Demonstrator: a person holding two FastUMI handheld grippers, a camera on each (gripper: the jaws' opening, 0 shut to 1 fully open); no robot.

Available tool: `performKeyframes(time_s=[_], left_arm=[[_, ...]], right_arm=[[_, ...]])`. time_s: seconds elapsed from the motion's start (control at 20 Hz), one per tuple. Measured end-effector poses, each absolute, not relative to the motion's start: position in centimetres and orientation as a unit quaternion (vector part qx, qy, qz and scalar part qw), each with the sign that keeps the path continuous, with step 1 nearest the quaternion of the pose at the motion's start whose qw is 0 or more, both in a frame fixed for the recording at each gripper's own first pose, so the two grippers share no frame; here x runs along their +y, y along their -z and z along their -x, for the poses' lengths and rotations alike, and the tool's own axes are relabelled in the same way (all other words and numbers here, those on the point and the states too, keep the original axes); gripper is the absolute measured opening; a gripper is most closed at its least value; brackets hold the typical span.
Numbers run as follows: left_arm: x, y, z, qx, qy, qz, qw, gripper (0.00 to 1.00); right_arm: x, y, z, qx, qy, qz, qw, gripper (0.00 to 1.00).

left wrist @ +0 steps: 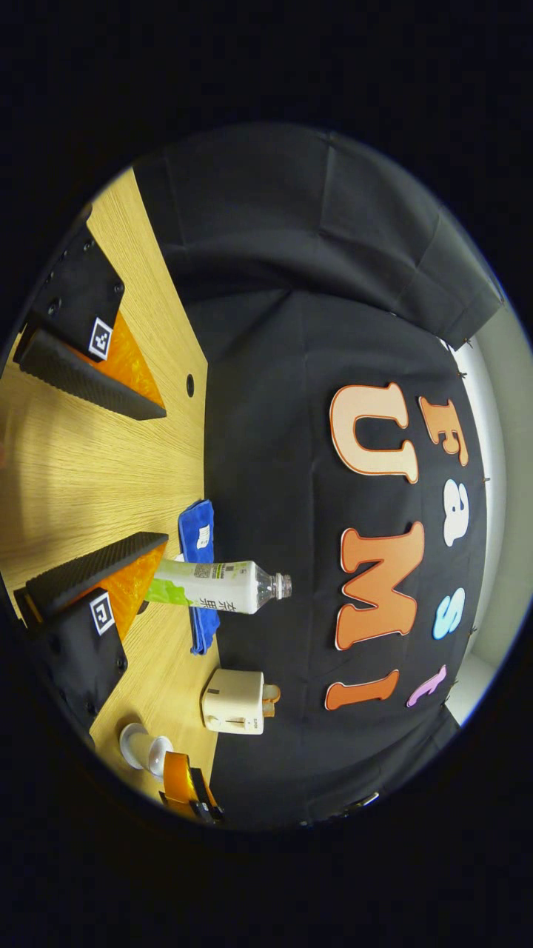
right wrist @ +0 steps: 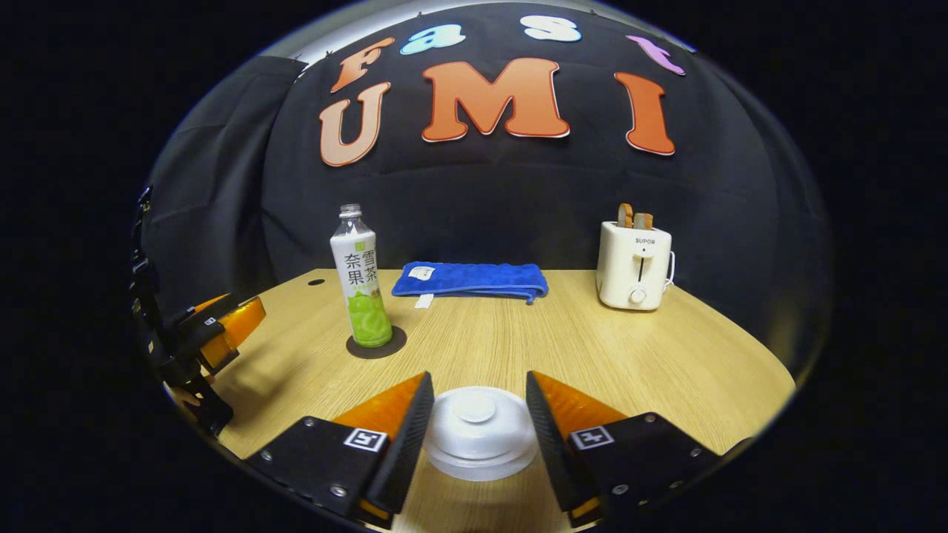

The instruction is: Open the teacup lid with one hand, grasp the water bottle and pour water into the teacup with the other hand; after pouring, place the water bottle on the coaster and then close the teacup lid.

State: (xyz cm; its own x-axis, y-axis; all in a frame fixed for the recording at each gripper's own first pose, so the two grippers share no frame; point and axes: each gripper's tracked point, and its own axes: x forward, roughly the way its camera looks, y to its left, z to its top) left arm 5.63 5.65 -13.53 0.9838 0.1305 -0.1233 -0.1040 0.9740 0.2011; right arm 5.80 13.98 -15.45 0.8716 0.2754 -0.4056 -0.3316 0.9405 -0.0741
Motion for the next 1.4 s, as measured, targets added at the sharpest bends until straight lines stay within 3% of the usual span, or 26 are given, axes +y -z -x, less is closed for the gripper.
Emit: performKeyframes(time_s=[0.05, 0.3, 0.7, 1.4], left_arm=[[5.6, 13.6, -5.6, 0.068, -0.059, -0.098, 0.991, 0.98], [6.0, 13.5, -5.4, 0.067, -0.069, -0.100, 0.990, 0.98], [6.1, 13.4, -5.4, 0.066, -0.074, -0.100, 0.990, 0.98], [5.8, 13.4, -5.4, 0.067, -0.066, -0.099, 0.991, 0.98]], right_arm=[[13.4, 15.3, -5.9, 0.196, -0.152, 0.074, 0.966, 0.84], [10.6, 14.1, -6.8, 0.166, -0.138, 0.073, 0.974, 0.98], [6.0, 11.8, -9.2, 0.091, -0.109, 0.065, 0.988, 0.98], [1.7, 13.5, -10.5, 0.091, -0.081, 0.070, 0.990, 0.99]])
